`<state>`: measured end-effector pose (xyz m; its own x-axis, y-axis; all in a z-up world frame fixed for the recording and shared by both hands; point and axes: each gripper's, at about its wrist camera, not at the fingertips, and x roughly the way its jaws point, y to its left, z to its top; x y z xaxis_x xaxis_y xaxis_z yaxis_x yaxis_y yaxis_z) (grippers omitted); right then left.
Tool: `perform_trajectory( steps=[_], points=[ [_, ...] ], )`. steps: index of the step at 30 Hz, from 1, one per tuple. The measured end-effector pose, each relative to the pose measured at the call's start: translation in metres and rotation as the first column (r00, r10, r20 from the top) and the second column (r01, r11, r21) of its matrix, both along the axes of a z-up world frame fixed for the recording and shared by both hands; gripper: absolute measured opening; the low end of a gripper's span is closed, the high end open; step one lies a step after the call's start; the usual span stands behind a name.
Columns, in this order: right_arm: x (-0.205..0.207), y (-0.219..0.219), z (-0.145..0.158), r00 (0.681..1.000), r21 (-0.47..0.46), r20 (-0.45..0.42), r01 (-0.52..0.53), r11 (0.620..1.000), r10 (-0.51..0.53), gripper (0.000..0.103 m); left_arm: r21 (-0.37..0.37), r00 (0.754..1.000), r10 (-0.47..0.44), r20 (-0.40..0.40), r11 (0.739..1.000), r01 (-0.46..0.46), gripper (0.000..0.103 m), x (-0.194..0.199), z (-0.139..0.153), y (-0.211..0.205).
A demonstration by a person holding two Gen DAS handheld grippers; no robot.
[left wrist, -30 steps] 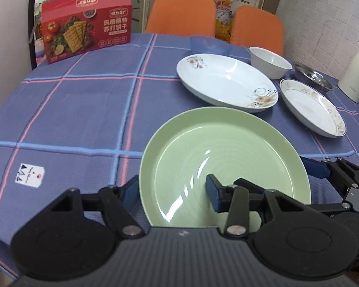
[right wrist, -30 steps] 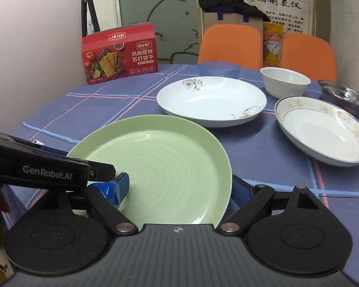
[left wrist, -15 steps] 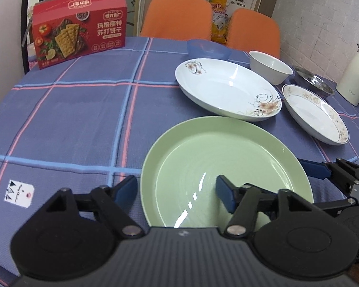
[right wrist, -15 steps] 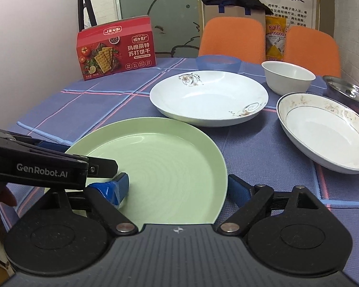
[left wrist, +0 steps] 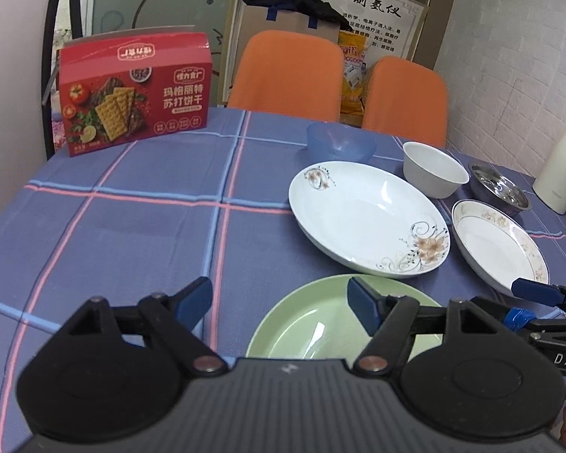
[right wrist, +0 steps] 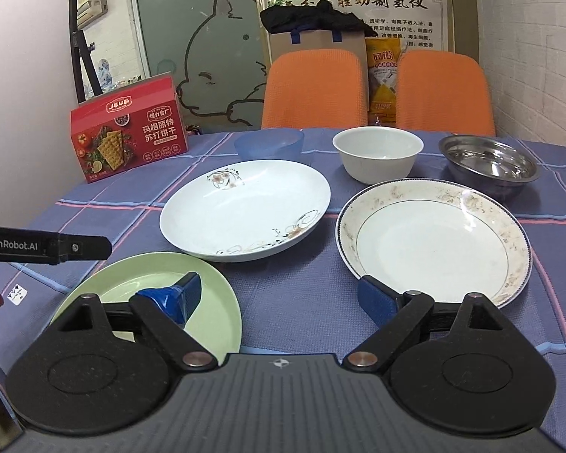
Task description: Organize plates and bowls
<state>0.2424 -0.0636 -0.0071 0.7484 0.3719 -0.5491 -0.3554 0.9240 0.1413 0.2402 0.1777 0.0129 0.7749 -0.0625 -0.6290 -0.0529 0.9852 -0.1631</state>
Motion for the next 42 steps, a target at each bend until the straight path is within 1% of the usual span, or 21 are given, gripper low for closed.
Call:
perform_trajectory(
  steps=[2, 5, 8, 11, 13, 16, 18, 20, 21, 24, 26, 28, 31, 33, 35, 39, 42],
  points=[
    [0.008, 0.004, 0.002, 1.000, -0.019, -0.003, -0.015, 1.000, 0.015, 0.077, -0.003, 1.000, -0.005, -0.020, 1.000, 0.004, 0.071, 0.013, 0.000, 0.000],
    [0.026, 0.011, 0.006, 0.998, -0.056, 0.027, -0.046, 0.997, 0.048, 0.077, -0.010, 0.998, -0.008, -0.059, 1.000, 0.008, 0.071, 0.036, 0.000, 0.000],
    [0.055, 0.018, 0.008, 0.997, -0.095, 0.052, -0.049, 0.994, 0.054, 0.077, -0.013, 0.998, -0.010, -0.060, 1.000, 0.009, 0.071, 0.059, 0.000, 0.002],
    [0.087, 0.026, 0.005, 0.998, -0.108, 0.037, -0.051, 0.993, 0.055, 0.077, -0.029, 0.998, -0.011, -0.069, 1.000, 0.010, 0.071, 0.082, -0.004, 0.004],
    [0.105, 0.031, -0.001, 0.998, -0.121, 0.019, -0.058, 0.991, 0.060, 0.077, -0.035, 0.996, -0.010, -0.091, 0.999, 0.007, 0.071, 0.099, -0.009, 0.006],
    [0.124, 0.040, -0.011, 0.997, -0.149, -0.015, -0.083, 0.985, 0.081, 0.077, -0.035, 0.993, 0.001, -0.121, 0.999, -0.005, 0.071, 0.117, -0.016, 0.012],
    [0.132, 0.047, -0.019, 0.994, -0.179, -0.042, -0.107, 0.978, 0.101, 0.077, -0.040, 0.993, 0.010, -0.116, 0.999, -0.014, 0.071, 0.122, -0.016, 0.018],
    [0.136, 0.054, -0.025, 0.990, -0.185, -0.065, -0.132, 0.974, 0.122, 0.078, -0.044, 0.994, 0.018, -0.111, 0.999, -0.023, 0.071, 0.124, -0.016, 0.025],
    [0.136, 0.056, -0.025, 0.990, -0.172, -0.067, -0.130, 0.976, 0.121, 0.080, -0.044, 0.994, 0.022, -0.110, 0.999, -0.027, 0.071, 0.124, -0.016, 0.027],
    [0.140, 0.065, -0.023, 0.993, -0.171, -0.072, -0.101, 0.980, 0.090, 0.080, -0.042, 0.993, 0.032, -0.116, 0.998, -0.037, 0.071, 0.125, -0.018, 0.034],
    [0.142, 0.073, -0.022, 0.992, -0.163, -0.076, -0.111, 0.980, 0.100, 0.080, -0.048, 0.992, 0.033, -0.120, 0.998, -0.039, 0.071, 0.125, -0.020, 0.037],
    [0.142, 0.081, -0.021, 0.988, -0.154, -0.083, -0.144, 0.977, 0.133, 0.080, -0.054, 0.992, 0.035, -0.125, 0.998, -0.042, 0.071, 0.126, -0.021, 0.039],
    [0.137, 0.082, -0.018, 0.987, -0.169, -0.057, -0.156, 0.973, 0.149, 0.079, -0.058, 0.992, 0.032, -0.126, 0.998, -0.039, 0.071, 0.124, -0.023, 0.040],
    [0.131, 0.078, -0.017, 0.989, -0.189, -0.047, -0.146, 0.971, 0.140, 0.079, -0.055, 0.993, 0.025, -0.119, 0.998, -0.032, 0.071, 0.123, -0.023, 0.037],
    [0.127, 0.072, -0.016, 0.991, -0.190, -0.043, -0.136, 0.972, 0.130, 0.079, -0.050, 0.993, 0.019, -0.119, 0.998, -0.025, 0.071, 0.124, -0.024, 0.033],
    [0.127, 0.071, -0.020, 0.989, -0.186, -0.068, -0.141, 0.972, 0.131, 0.079, -0.037, 0.992, -0.007, -0.127, 0.999, 0.002, 0.071, 0.130, -0.029, 0.019],
    [0.129, 0.071, -0.022, 0.988, -0.152, -0.076, -0.145, 0.978, 0.135, 0.079, 0.002, 0.992, -0.016, -0.126, 1.000, 0.016, 0.072, 0.134, -0.031, 0.010]
  ],
)
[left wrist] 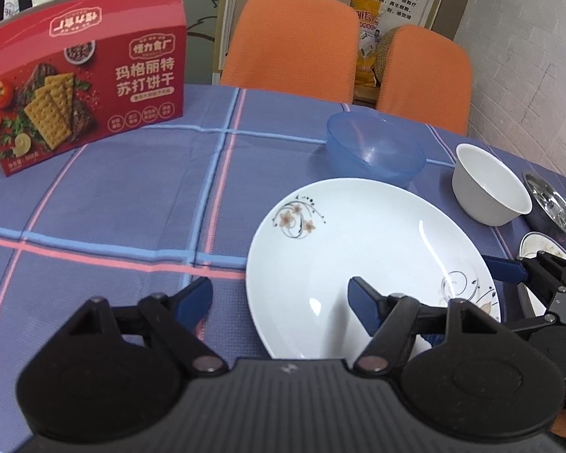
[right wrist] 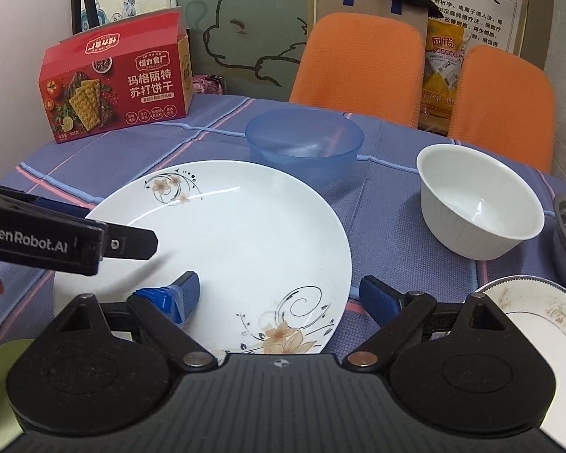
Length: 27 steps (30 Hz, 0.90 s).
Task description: Organize plates and bowls
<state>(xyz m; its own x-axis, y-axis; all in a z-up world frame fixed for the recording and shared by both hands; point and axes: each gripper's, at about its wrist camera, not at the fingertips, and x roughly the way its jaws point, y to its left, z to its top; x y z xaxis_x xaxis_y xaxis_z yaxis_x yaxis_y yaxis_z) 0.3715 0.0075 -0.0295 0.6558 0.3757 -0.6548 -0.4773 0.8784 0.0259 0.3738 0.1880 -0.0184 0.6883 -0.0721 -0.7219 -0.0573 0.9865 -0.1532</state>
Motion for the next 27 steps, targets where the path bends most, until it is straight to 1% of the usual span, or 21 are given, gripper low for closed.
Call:
perform_trajectory(
  steps=[2, 4, 6, 11, 15, 17, 18, 19, 20, 21, 22, 27],
  points=[
    [0.002, -0.002, -0.002, 1.000, 0.025, -0.013, -0.001, 1.000, 0.001, 0.080, 0.020, 1.000, -0.003, -0.005, 1.000, 0.003, 0.072, 0.003, -0.003, -0.002],
    [0.003, -0.005, -0.004, 1.000, 0.054, -0.024, -0.001, 0.999, 0.002, 0.081, 0.023, 1.000, -0.009, -0.018, 1.000, 0.010, 0.072, 0.006, -0.007, -0.003],
    [0.001, -0.004, -0.006, 1.000, 0.055, -0.005, -0.013, 0.998, 0.013, 0.081, 0.041, 1.000, -0.014, -0.015, 0.999, 0.015, 0.072, 0.008, -0.008, -0.005],
    [-0.002, -0.006, -0.010, 0.999, 0.078, 0.035, -0.022, 0.997, 0.019, 0.084, 0.045, 0.999, -0.043, -0.009, 0.998, 0.043, 0.073, 0.010, -0.009, -0.006],
    [-0.001, -0.006, -0.010, 0.999, 0.078, 0.036, -0.023, 0.997, 0.020, 0.085, 0.050, 0.999, -0.046, -0.003, 0.998, 0.046, 0.075, 0.010, -0.010, -0.006],
    [-0.001, -0.006, -0.010, 0.999, 0.079, 0.037, -0.024, 0.997, 0.021, 0.085, 0.055, 0.999, -0.043, -0.003, 0.998, 0.043, 0.078, 0.010, -0.010, -0.005],
    [0.000, -0.006, -0.010, 0.999, 0.080, 0.037, -0.025, 0.996, 0.022, 0.085, 0.058, 0.999, -0.040, -0.002, 0.997, 0.040, 0.081, 0.011, -0.010, -0.005],
    [0.000, -0.007, -0.010, 0.999, 0.081, 0.038, -0.026, 0.996, 0.023, 0.085, 0.067, 0.999, -0.034, 0.000, 0.997, 0.034, 0.087, 0.011, -0.011, -0.004],
    [0.000, -0.007, -0.010, 0.999, 0.081, 0.039, -0.031, 0.996, 0.028, 0.085, 0.071, 1.000, -0.022, -0.008, 0.997, 0.022, 0.102, 0.011, -0.012, -0.003],
    [-0.001, -0.007, -0.011, 0.999, 0.081, 0.040, -0.037, 0.996, 0.033, 0.085, 0.067, 1.000, -0.008, -0.015, 0.998, 0.009, 0.103, 0.012, -0.014, -0.001],
    [-0.002, -0.007, -0.011, 0.998, 0.080, 0.041, -0.041, 0.996, 0.037, 0.085, 0.079, 1.000, -0.008, -0.005, 0.997, 0.008, 0.103, 0.011, -0.014, -0.002],
    [-0.002, -0.007, -0.011, 0.998, 0.081, 0.042, -0.043, 0.996, 0.039, 0.085, 0.078, 1.000, -0.015, -0.005, 0.997, 0.016, 0.103, 0.012, -0.014, -0.003]
  ],
)
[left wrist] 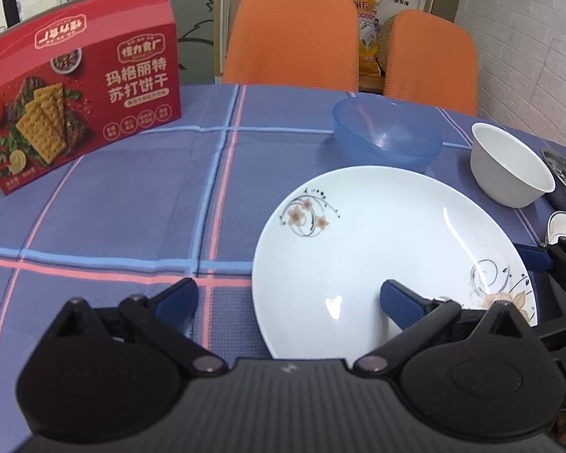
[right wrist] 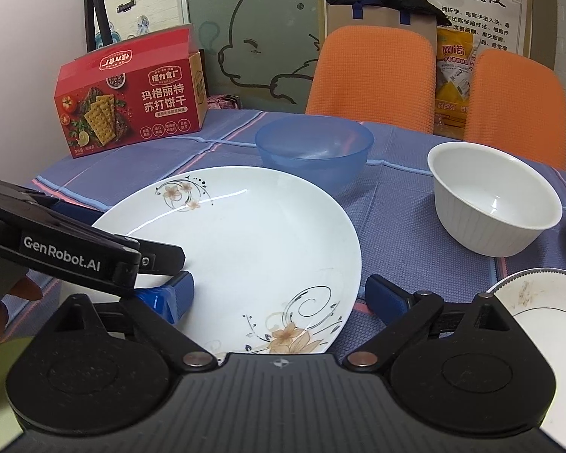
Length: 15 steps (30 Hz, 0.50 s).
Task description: Organize plates and bowls
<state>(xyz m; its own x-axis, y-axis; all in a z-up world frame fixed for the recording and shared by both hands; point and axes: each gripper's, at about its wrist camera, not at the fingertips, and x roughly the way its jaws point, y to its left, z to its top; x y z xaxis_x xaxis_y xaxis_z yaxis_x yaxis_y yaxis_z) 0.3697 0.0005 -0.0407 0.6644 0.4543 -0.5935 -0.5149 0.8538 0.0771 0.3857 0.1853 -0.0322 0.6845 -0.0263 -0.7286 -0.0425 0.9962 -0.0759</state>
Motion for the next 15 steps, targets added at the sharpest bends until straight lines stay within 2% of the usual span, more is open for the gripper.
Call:
perform_trajectory(
  steps=[15],
  points=[
    [-0.0027, 0.0002, -0.0003, 1.000, -0.003, 0.000, -0.001, 1.000, 0.001, 0.086, 0.006, 1.000, -0.006, 0.000, 1.000, 0.006, 0.103, 0.0019, -0.0008, -0.0026]
  ],
)
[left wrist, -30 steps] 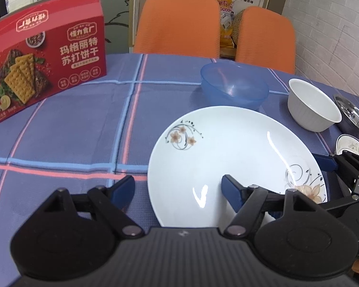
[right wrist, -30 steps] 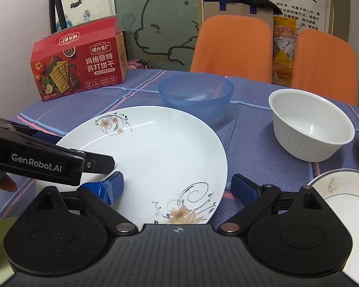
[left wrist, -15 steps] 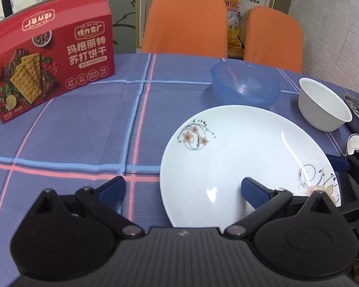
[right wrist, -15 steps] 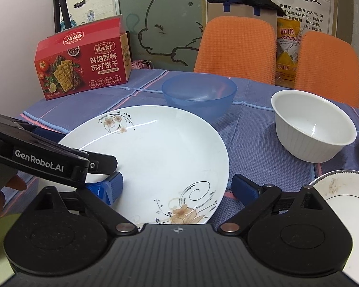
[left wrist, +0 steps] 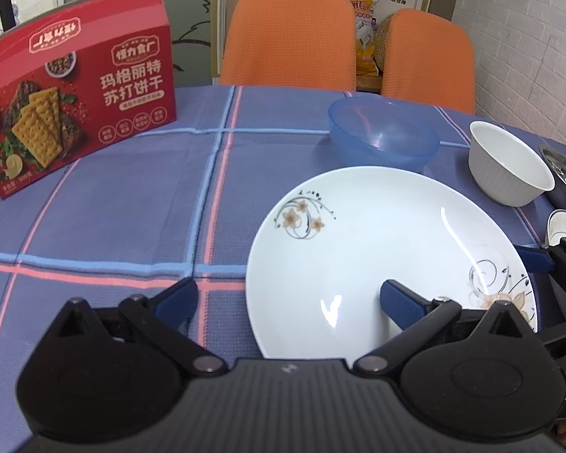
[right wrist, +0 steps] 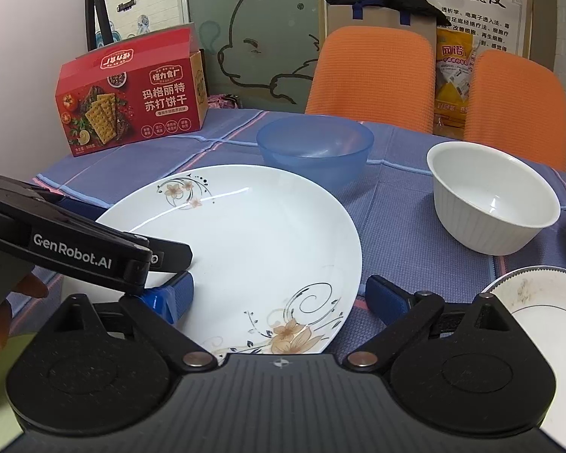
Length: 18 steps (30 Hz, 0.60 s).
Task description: Organize plates and bowls
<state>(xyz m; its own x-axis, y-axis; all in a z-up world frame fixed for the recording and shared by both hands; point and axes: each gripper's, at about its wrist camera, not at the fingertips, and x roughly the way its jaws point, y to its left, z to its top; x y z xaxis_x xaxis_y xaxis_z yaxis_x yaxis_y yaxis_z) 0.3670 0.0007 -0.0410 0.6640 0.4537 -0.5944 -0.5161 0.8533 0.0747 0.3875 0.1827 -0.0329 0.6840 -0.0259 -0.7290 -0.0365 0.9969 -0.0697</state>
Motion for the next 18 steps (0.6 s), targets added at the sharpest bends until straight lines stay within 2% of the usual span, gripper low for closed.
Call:
perform_trajectory(
  steps=[4, 6, 7, 8, 13, 18],
  points=[
    [-0.002, 0.001, 0.001, 1.000, -0.001, -0.004, -0.022, 1.000, 0.022, 0.085, 0.004, 1.000, -0.012, -0.011, 1.000, 0.012, 0.102, 0.000, 0.001, -0.001],
    [-0.007, 0.006, 0.002, 0.999, -0.011, 0.010, -0.044, 0.999, 0.044, 0.082, -0.007, 0.999, -0.038, 0.006, 0.999, 0.038, 0.091, -0.002, 0.002, -0.005],
    [-0.008, 0.008, 0.002, 0.999, -0.015, 0.009, -0.041, 0.999, 0.041, 0.082, -0.013, 0.998, -0.060, 0.018, 0.998, 0.061, 0.075, -0.004, 0.003, -0.008],
    [-0.009, 0.010, 0.002, 0.999, -0.015, 0.006, -0.041, 0.999, 0.041, 0.082, -0.009, 0.997, -0.071, 0.022, 0.997, 0.072, 0.071, -0.005, 0.005, -0.011],
    [-0.006, 0.011, 0.009, 0.999, -0.004, -0.031, -0.019, 1.000, 0.019, 0.081, -0.020, 0.999, -0.047, 0.012, 0.999, 0.047, 0.069, -0.001, 0.009, -0.010],
    [-0.022, 0.017, 0.028, 0.999, -0.026, 0.035, -0.017, 1.000, 0.018, 0.082, -0.017, 0.996, -0.043, 0.078, 0.999, 0.044, 0.069, -0.014, 0.032, -0.006]
  ],
)
